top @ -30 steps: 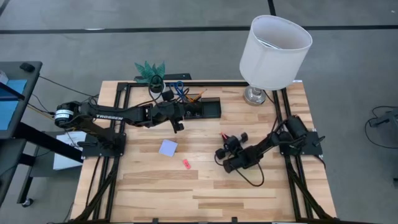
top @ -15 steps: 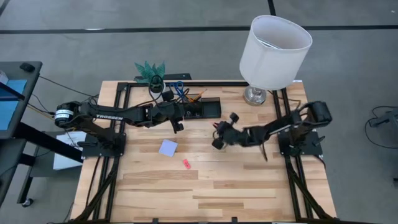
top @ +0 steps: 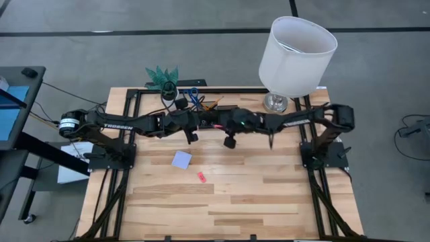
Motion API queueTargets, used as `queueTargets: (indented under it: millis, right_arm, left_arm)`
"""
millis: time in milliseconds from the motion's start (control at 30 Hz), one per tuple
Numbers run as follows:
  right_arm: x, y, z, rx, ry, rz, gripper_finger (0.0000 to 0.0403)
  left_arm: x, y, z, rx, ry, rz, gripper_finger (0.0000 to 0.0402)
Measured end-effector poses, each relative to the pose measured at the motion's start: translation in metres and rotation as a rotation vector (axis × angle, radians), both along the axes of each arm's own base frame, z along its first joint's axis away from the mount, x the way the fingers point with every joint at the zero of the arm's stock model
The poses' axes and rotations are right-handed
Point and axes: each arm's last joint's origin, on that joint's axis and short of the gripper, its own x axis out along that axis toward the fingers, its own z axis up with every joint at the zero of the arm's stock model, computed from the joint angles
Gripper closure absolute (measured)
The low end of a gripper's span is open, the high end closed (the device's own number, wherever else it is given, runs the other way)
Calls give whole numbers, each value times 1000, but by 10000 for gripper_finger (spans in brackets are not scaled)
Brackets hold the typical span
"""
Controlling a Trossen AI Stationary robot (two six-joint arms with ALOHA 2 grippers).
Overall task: Pick and place office supplies into organizer
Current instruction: Put the right pink eraser into the desk organizer
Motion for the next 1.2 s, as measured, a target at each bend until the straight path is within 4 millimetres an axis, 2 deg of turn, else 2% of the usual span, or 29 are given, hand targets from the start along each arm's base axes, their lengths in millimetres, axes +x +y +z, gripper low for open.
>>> queueTargets:
  millis: [67, 133, 200, 400, 500, 867, 1200]
  right_arm:
    - [13, -7, 1, -2, 4, 11, 392]
    - [19, -13, -7, 4, 81, 7, 392]
    - [33, -19, -13, -11, 98, 18, 392]
    - [61, -25, -24, -40, 164, 55, 392]
    - [70, -27, -23, -56, 164, 68, 392]
    - [71, -46, -27, -84, 214, -3, 387]
    - [71, -43, -27, -102, 217, -36, 298]
  left_arm:
    - [0, -1, 0, 0, 2, -2, 260]
    - [0, -1, 0, 0, 1, -5, 260]
    - [0, -2, 0, 0, 1, -7, 260]
    - [0, -3, 0, 2, 3, -9, 260]
    - [0, -3, 0, 5, 7, -15, 260]
    - [1, -4, 0, 5, 9, -17, 260]
    - [1, -4, 0, 5, 8, -17, 260]
